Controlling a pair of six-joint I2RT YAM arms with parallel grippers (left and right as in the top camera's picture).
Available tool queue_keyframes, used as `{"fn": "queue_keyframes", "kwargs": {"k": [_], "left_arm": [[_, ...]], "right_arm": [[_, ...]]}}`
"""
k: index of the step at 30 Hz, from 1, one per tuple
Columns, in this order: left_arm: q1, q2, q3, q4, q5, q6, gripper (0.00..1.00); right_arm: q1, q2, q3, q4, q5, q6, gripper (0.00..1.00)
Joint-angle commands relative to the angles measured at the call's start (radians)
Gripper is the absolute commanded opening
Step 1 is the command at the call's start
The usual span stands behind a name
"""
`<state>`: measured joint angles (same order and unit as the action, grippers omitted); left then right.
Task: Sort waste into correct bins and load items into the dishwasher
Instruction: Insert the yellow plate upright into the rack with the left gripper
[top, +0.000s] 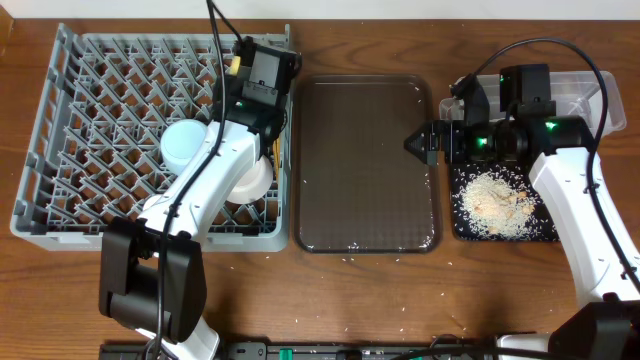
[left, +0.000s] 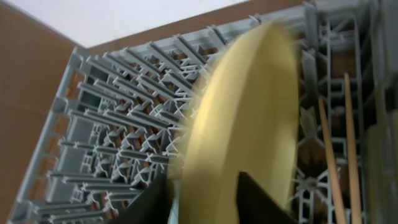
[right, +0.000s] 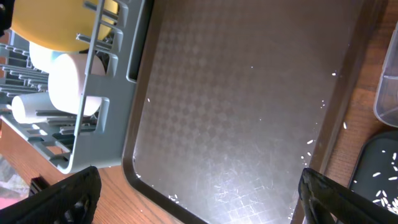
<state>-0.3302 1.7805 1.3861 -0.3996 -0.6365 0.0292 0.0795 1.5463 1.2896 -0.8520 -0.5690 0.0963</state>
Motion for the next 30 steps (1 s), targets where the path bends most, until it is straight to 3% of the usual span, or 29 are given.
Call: {"fn": "queue_keyframes", "kwargs": {"k": [1,3,7,17,26,30], "left_arm": [[0.003,0.007,0.01,-0.003,-0.039,-0.043,0.56],[0.0,-0.006,0.01,-0.011,-0.038,-0.031,0.73],[-0.058,-0.153,0.01,-0.075,-0.031,-0.065,0.85],[-0.199,-0.509,0.01,-0.333,0.366,-0.162,0.9],[-0.278,-0.612,0.01,-0.384,0.363,-0.162,0.91],[-0.277,-0.613,0.01,-0.482,0.368,-0.163,0.91]], "right_arm": [[0.007,-0.009,0.006,-0.005,-0.003,0.008,0.99],[0.007,-0.009,0.006,-0.009,-0.003,0.008,0.99],[0.006,-0.009,0.006,0.01,-0.003,0.008,0.99],[0.006,-0.009,0.006,0.021,0.006,0.015,0.99],[0.006,-0.009,0.006,0.022,0.05,0.014,0.99],[0.006,-0.009,0.006,0.022,0.05,0.014,0.99]]}}
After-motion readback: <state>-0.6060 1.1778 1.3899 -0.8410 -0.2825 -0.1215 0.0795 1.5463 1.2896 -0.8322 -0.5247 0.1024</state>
